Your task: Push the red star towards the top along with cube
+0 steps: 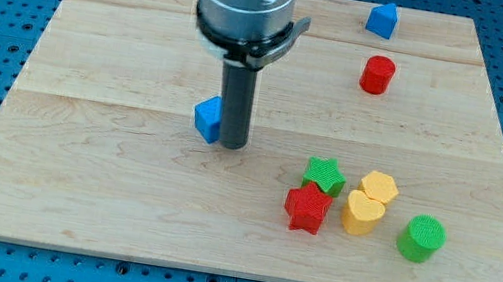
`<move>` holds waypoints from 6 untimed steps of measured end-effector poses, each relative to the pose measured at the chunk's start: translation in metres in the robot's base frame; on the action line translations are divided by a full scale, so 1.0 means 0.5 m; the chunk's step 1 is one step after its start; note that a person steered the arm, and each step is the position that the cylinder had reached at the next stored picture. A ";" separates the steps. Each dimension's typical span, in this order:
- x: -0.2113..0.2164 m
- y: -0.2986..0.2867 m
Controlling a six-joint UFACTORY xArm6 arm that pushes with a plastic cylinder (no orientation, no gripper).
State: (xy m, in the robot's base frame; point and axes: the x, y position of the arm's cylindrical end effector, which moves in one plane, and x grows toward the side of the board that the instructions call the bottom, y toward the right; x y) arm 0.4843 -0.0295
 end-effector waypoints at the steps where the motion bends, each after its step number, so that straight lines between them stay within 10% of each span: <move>1: 0.131 0.000; 6: 0.185 0.246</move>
State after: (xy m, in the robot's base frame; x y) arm 0.5767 0.0938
